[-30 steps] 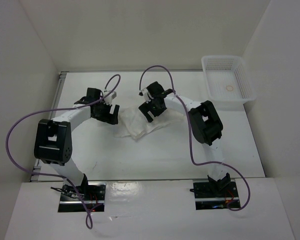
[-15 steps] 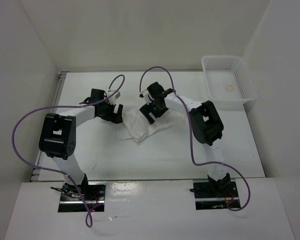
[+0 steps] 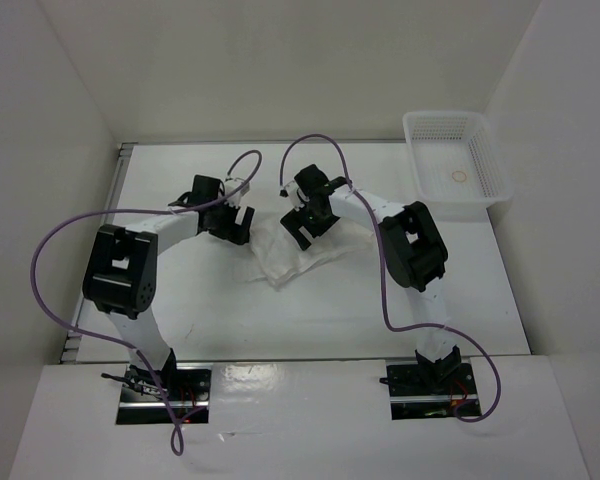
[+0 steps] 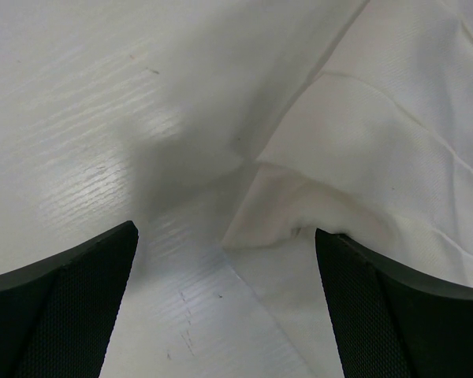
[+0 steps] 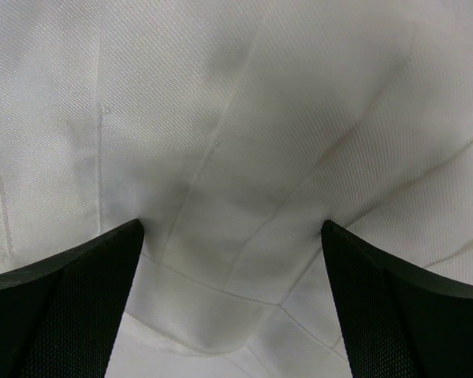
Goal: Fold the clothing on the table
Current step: Fold the skirt
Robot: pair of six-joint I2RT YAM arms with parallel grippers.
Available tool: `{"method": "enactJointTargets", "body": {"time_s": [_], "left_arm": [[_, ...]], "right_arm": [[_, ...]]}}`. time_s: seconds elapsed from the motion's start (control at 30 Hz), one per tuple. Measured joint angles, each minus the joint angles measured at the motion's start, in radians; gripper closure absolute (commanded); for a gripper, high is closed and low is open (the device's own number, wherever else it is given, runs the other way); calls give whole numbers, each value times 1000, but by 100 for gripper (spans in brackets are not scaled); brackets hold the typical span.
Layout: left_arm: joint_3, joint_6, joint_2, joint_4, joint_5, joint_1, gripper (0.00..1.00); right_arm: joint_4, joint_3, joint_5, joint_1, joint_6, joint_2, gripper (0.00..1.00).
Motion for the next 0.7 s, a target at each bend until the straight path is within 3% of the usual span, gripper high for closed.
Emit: {"method": "enactJointTargets", "body": {"time_s": [0.37,0.7], "left_arm": [[42,-7,38,2,-146,-26,1],[55,-85,50,5,-364,-35,1]], "right_arm": [[-11,-3,1,0,-6,-8,3],[-21,-12,1,0,-6,-15,3]]}}
